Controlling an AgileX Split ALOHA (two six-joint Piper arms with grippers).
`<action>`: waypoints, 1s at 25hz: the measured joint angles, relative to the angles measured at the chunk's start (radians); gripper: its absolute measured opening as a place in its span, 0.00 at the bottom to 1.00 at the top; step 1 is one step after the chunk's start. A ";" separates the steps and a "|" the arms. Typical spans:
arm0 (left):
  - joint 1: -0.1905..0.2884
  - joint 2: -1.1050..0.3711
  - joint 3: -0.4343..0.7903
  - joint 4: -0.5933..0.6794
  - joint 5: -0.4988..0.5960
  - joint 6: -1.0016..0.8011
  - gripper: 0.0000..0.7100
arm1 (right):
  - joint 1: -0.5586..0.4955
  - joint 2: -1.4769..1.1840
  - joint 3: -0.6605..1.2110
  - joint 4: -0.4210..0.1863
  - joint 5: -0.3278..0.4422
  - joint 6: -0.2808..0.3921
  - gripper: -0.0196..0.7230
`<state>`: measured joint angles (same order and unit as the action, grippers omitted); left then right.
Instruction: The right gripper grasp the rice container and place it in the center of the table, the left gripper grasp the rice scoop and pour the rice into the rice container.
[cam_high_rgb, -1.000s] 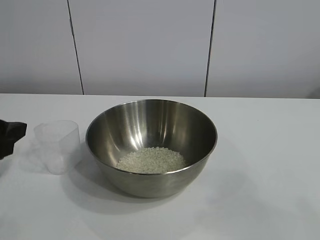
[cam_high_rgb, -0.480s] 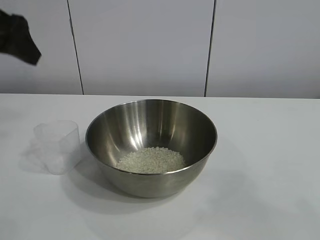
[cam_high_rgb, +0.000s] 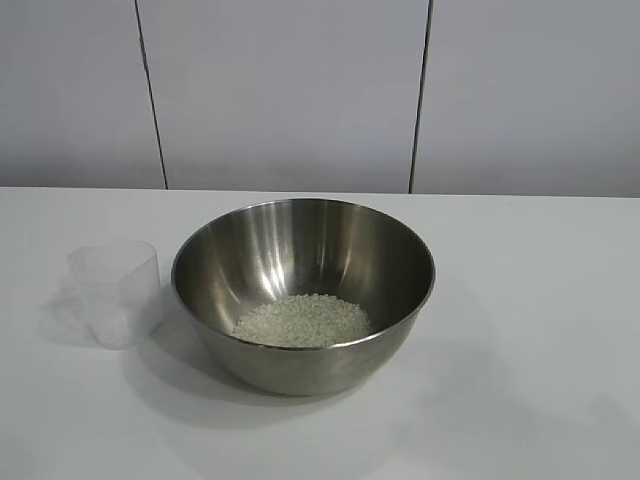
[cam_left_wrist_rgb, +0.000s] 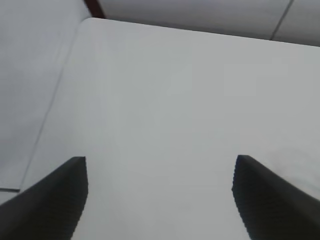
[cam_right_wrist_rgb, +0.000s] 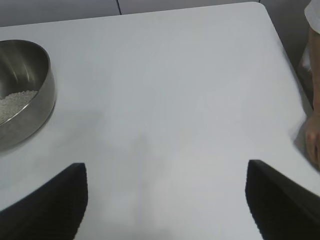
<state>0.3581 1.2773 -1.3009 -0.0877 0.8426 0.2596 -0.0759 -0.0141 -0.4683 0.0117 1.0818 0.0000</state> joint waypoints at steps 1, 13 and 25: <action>0.001 -0.041 0.000 -0.008 0.001 0.002 0.81 | 0.000 0.000 0.000 0.000 0.000 0.000 0.82; -0.200 -0.655 0.140 0.009 0.056 -0.006 0.81 | 0.000 0.000 0.000 0.000 0.000 0.000 0.82; -0.201 -1.247 0.664 0.012 0.190 -0.240 0.81 | 0.000 0.000 0.000 0.000 -0.001 0.000 0.82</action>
<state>0.1573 0.0307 -0.6372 -0.0761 1.0330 0.0197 -0.0759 -0.0141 -0.4683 0.0117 1.0806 0.0000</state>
